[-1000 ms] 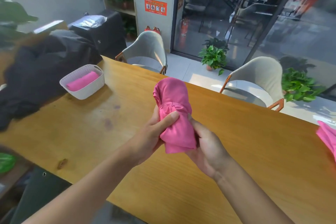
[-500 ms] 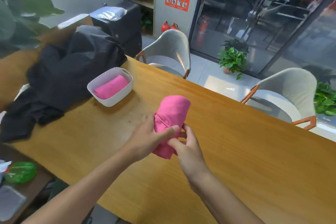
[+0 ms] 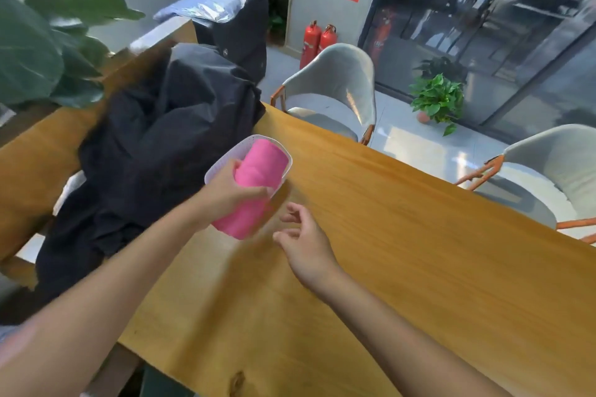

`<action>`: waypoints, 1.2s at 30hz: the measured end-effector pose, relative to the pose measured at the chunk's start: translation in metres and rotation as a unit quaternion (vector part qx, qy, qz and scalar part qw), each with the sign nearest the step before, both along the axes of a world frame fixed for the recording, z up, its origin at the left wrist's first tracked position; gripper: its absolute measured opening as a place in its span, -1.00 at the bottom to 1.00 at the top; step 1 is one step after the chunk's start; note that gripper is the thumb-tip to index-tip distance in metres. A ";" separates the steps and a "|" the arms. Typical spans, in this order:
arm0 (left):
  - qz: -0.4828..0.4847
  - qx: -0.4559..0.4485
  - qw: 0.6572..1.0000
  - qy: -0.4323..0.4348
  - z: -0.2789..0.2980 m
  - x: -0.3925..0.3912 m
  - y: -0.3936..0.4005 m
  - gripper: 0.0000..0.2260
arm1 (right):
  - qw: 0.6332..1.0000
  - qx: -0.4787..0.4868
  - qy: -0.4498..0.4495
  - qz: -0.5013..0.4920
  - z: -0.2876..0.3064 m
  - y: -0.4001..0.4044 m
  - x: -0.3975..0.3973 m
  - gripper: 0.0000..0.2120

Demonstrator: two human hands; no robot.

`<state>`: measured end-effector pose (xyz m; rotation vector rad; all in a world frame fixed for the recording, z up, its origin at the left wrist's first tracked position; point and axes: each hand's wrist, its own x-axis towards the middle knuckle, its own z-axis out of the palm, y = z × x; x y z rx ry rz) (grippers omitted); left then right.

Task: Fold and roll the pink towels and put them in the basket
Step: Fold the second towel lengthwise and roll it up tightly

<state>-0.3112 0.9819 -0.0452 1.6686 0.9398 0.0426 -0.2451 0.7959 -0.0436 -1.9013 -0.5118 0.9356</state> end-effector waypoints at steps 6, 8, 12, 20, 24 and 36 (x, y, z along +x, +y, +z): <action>0.002 0.044 0.999 0.013 -0.025 0.023 0.093 -0.53 | 0.939 -0.115 -0.272 0.176 -0.040 0.072 0.042 -0.65; -0.012 0.052 0.998 0.034 -0.032 0.031 0.108 -0.49 | 0.898 -0.145 -0.346 0.231 -0.049 0.101 0.062 -0.69; -0.015 0.087 0.994 0.062 -0.050 0.047 0.127 -0.54 | 0.811 -0.191 -0.431 0.346 -0.063 0.150 0.096 -0.68; -0.006 0.110 0.989 0.095 -0.078 0.060 0.151 -0.52 | 0.693 -0.209 -0.480 0.496 -0.093 0.210 0.124 -0.51; -0.041 0.171 0.975 0.132 -0.079 0.065 0.154 -0.53 | 0.670 -0.211 -0.504 0.503 -0.108 0.208 0.126 -0.49; -0.164 0.318 0.911 0.206 -0.078 0.096 0.119 -0.53 | 0.614 -0.199 -0.537 0.543 -0.112 0.189 0.129 -0.55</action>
